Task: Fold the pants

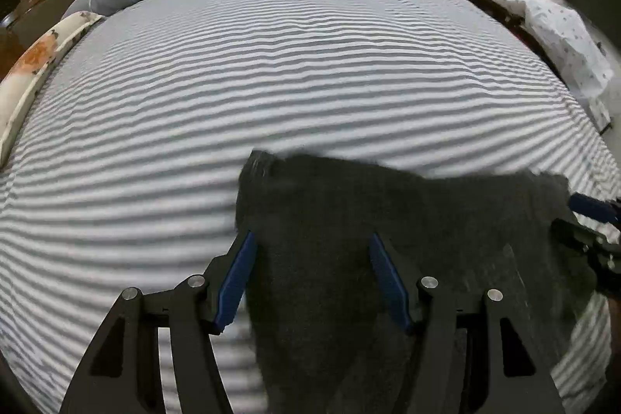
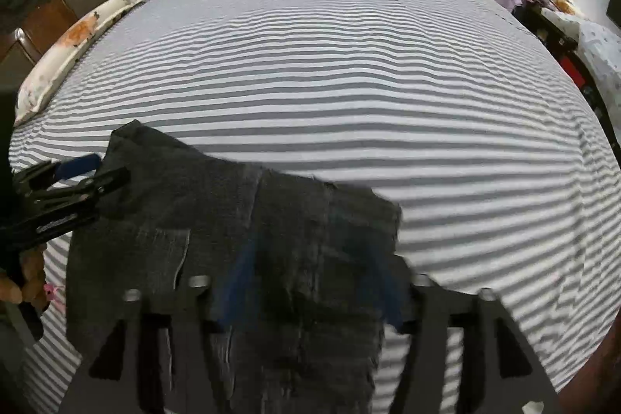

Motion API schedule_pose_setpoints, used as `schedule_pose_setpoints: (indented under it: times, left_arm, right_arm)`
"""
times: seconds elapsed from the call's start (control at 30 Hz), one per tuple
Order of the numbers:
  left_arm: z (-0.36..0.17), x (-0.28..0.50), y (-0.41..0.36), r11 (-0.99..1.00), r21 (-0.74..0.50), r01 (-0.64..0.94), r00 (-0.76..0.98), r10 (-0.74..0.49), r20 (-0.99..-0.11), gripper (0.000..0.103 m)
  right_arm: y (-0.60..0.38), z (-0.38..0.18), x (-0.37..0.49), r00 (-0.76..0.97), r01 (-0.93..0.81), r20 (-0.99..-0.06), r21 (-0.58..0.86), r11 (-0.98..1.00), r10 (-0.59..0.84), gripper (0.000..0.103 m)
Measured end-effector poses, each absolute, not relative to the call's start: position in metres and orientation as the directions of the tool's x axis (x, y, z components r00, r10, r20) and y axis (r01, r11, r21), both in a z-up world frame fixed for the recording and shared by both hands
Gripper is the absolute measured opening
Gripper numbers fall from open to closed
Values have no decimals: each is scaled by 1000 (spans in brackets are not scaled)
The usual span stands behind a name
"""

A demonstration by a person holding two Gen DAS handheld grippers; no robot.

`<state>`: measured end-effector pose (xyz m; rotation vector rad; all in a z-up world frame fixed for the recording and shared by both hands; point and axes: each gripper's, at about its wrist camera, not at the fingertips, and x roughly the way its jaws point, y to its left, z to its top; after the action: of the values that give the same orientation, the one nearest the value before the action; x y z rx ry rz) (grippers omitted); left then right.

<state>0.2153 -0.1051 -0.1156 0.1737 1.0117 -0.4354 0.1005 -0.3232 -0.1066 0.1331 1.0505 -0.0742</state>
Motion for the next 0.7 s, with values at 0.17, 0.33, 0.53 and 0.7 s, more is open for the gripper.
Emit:
schedule_pose_setpoints:
  times: [0.17, 0.33, 0.53, 0.7]
  left_arm:
    - [-120, 167, -76, 895, -47, 443, 449, -267, -853, 62]
    - [-131, 129, -57, 899, -76, 430, 418, -273, -867, 62]
    - [-141, 126, -44, 913, -151, 378, 391, -306, -868, 66]
    - [-142, 137, -19, 899, -322, 297, 343, -415, -843, 66]
  right_arm:
    - [-336, -117, 62, 467, 176, -884, 106, 979, 12, 63]
    - [-356, -129, 36, 452, 230, -888, 204, 951, 81, 69]
    - [-377, -140, 23, 467, 251, -861, 350, 902, 203, 69]
    - [-398, -162, 28, 463, 251, -766, 596, 763, 446, 69]
